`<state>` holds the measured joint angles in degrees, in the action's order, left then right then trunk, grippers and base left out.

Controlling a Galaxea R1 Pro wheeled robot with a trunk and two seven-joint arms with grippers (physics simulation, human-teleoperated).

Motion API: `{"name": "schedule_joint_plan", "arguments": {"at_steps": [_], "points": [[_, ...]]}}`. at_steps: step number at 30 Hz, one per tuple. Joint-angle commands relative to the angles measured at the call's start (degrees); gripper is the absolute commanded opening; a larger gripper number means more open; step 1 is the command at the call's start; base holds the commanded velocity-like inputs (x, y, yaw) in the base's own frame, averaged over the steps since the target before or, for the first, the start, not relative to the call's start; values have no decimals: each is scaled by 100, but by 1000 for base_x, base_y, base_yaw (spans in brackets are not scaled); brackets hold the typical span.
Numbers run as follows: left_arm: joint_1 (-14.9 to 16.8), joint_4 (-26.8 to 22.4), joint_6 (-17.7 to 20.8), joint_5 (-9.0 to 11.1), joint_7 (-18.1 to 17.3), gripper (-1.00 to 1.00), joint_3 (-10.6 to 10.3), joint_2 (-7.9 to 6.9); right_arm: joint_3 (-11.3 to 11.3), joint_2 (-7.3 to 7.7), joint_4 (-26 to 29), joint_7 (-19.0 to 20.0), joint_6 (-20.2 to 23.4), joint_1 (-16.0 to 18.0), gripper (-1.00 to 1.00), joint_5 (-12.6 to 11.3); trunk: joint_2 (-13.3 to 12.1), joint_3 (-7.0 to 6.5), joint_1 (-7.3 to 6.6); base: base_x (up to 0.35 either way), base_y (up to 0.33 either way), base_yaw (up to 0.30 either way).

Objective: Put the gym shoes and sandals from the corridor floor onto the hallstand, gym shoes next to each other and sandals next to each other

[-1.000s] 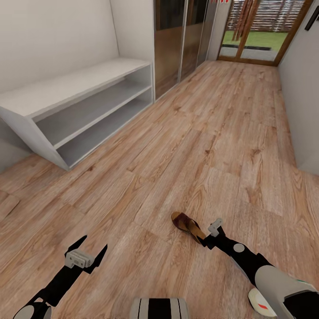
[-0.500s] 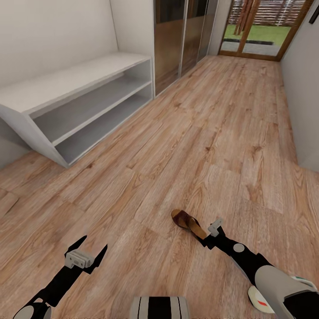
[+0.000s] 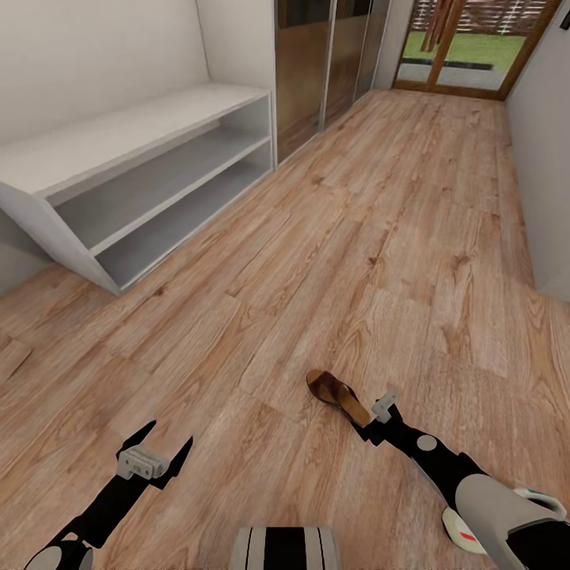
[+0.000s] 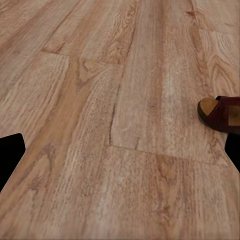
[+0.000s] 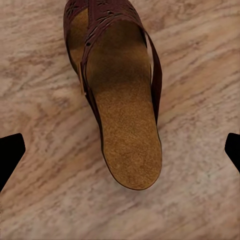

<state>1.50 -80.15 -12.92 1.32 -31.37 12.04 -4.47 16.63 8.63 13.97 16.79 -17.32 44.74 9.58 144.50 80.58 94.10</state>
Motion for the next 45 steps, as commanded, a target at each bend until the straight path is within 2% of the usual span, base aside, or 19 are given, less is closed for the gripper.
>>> {"name": "schedule_joint_plan", "arguments": {"at_steps": [1,11,27,45], "points": [[0,0,0,0,0,100,0,0,0,0,0,0,0,0,100,0,0,9,0,0,0,0],[0,-1,0,0,0,100,0,5,-1,10,3,0,-23,5,100,1,0,64,0,0,0,0],[0,4,0,0,-1,100,0,0,0,87,8,13,-178,10,100,24,0,77,0,0,0,0],[0,8,-3,-7,-1,100,-7,7,81,299,9,55,-390,11,100,88,0,78,0,0,0,0]]}}
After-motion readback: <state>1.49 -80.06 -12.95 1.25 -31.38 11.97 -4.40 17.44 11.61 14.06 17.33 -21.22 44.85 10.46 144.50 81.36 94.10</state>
